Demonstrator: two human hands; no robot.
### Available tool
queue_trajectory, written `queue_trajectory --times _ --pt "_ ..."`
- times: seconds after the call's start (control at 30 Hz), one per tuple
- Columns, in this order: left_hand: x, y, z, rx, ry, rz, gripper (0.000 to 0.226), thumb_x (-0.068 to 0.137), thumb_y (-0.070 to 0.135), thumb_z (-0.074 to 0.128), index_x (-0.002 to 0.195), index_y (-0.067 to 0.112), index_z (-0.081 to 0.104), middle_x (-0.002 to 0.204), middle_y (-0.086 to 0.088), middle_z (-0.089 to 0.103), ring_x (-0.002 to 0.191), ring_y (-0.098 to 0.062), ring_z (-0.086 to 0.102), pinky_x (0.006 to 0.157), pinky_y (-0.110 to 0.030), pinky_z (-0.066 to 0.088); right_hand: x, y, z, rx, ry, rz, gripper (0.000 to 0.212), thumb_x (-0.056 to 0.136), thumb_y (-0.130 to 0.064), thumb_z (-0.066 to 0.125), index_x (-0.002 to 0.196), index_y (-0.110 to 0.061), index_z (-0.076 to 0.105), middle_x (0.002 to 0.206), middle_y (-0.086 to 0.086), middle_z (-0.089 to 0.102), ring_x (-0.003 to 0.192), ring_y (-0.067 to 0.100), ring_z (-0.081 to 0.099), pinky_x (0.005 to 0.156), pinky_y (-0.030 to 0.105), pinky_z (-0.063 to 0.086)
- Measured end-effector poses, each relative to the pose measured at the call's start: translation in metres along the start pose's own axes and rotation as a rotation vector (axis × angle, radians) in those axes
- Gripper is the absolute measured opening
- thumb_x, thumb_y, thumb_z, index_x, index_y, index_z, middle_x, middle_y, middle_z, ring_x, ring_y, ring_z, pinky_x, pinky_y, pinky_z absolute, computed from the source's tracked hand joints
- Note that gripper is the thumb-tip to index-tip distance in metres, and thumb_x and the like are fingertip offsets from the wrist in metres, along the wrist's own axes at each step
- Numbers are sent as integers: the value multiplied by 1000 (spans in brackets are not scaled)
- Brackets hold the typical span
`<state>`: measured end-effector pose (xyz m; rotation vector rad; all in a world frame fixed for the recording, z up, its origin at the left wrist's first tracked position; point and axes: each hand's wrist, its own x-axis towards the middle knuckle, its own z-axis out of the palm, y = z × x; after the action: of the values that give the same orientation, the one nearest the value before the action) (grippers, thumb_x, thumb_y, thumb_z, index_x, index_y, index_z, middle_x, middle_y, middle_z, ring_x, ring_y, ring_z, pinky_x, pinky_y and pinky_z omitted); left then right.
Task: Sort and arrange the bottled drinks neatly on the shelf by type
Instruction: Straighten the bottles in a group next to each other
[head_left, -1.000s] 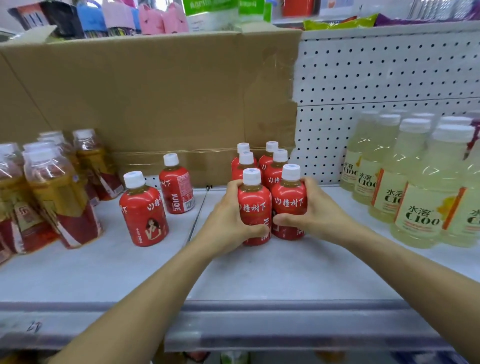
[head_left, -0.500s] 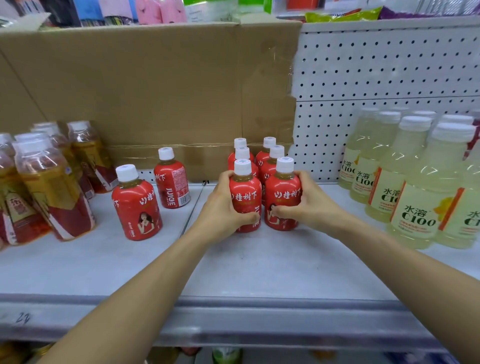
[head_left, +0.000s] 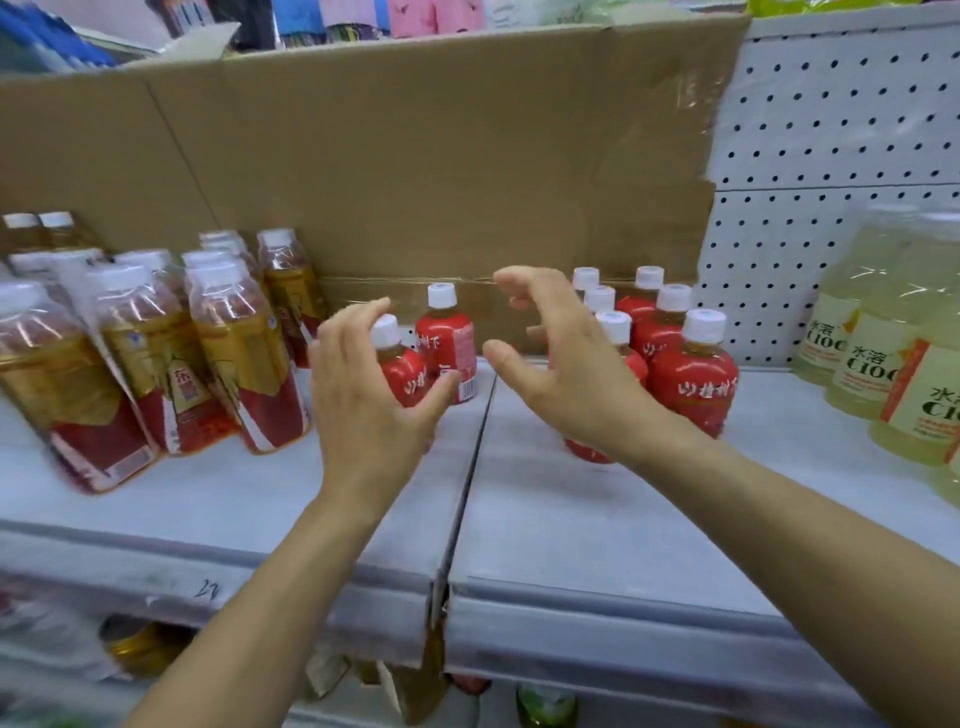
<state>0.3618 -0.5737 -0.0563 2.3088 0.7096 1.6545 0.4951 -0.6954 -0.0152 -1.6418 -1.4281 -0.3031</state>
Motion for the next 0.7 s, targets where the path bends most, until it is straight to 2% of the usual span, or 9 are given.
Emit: queue_trajectory --times 0.03,0.1,0.13,0.2,0.3,0.4,0.47,0.6,0.7 --pt "4 -16 -4 -1 -83 -100 89 71 43 85 142 13 39 137 -8 42 127 -21 40 109 -40 39 8 1 16 49 -56 95 55 90 -19 67 139 -14 42 135 2 46 127 15 45 106 35 43" --pt "13 -45 -8 -70 -368 -325 108 62 38 92 149 20 30 143 -4 40 132 -20 41 113 -42 38 26 9 44 99 -134 317 68 89 -20 69 146 -12 34 144 7 39 134 20 40 113 36 35" --pt "17 -56 -9 -144 -515 -431 111 60 36 94 149 24 29 142 -1 44 130 -20 46 112 -42 41 36 16 57 116 -164 422 75 87 -20 71 149 -11 29 147 10 35 136 23 38 115 36 32" --pt "20 -69 -8 -307 -706 -603 99 62 30 93 143 29 38 134 3 57 117 -15 58 100 -37 50 53 31 79 169 -188 566 86 83 -20 77 150 -11 25 146 11 38 133 26 44 112 38 36" --pt "19 -77 -1 -455 -741 -681 69 71 17 88 125 33 48 117 9 64 95 2 60 75 -18 47 65 49 107 272 -138 628 90 76 -23 85 146 -15 30 131 5 53 118 21 57 105 39 45" --pt "16 -81 3 -491 -695 -685 73 70 19 89 125 37 45 109 16 61 95 3 57 82 -24 45 66 53 125 329 -26 617 86 72 -26 88 139 -15 35 117 -2 56 107 16 59 98 36 48" --pt "16 -82 -1 -499 -671 -683 78 67 19 91 128 36 44 111 15 61 98 0 57 85 -27 45 65 53 129 322 21 631 79 69 -26 89 129 -15 39 112 -2 58 104 16 60 97 38 49" --pt "15 -83 -13 -445 -663 -635 81 62 23 93 128 36 47 116 12 64 100 0 60 79 -22 46 58 42 113 272 -34 659 75 66 -23 91 121 -16 41 110 0 58 101 17 61 88 34 50" --pt "14 -80 -22 -388 -666 -627 90 58 27 95 135 33 49 120 10 65 105 -7 62 90 -30 49 35 23 86 273 -115 645 74 66 -19 90 119 -18 39 103 -4 56 93 13 61 71 23 48"
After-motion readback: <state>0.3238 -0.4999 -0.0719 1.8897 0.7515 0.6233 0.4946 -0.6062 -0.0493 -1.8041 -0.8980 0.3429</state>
